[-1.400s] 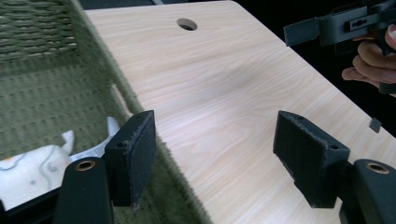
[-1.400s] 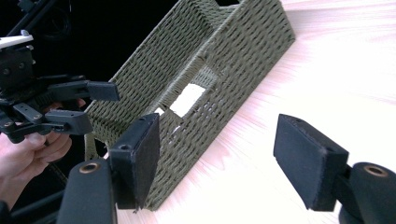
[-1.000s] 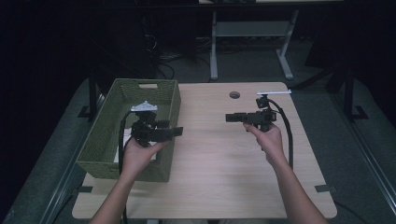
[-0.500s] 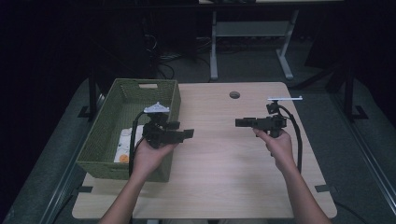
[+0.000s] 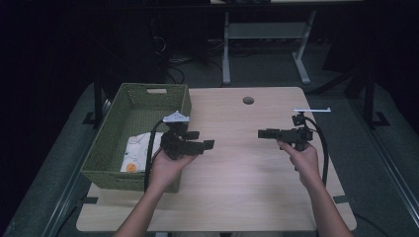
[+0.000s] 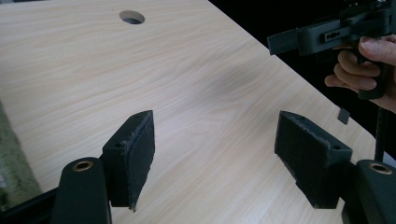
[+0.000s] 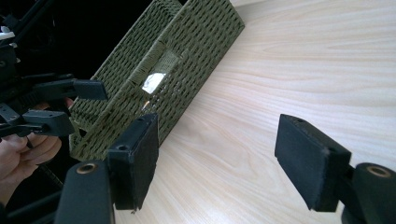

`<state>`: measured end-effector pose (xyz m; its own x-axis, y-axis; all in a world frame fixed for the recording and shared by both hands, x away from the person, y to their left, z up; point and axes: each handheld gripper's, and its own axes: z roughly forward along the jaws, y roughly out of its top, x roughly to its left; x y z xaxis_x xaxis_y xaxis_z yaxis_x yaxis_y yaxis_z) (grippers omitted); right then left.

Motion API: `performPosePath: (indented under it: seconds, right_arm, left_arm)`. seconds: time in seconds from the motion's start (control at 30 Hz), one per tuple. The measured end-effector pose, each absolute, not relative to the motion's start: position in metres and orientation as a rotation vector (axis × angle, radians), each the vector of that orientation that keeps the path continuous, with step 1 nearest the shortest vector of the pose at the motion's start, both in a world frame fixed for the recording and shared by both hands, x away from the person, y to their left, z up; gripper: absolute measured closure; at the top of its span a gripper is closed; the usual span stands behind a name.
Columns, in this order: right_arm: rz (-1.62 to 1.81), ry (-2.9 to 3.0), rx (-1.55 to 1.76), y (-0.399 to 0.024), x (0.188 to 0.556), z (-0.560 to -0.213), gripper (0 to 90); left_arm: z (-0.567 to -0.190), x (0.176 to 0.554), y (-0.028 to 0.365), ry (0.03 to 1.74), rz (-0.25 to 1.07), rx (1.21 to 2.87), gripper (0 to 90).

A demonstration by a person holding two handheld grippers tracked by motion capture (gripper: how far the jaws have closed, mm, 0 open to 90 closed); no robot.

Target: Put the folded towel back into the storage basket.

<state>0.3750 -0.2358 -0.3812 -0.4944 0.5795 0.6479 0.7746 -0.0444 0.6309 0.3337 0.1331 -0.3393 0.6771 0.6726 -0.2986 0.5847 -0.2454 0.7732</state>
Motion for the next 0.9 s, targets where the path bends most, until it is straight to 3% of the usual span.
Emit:
performPosePath:
  seconds: [0.9]
  right_arm:
    - [-1.564,-1.969,-1.558,-0.285,0.346,-0.411,28.8]
  left_arm:
    - [-0.354,0.327,0.091,0.922,0.058,1.976,28.7]
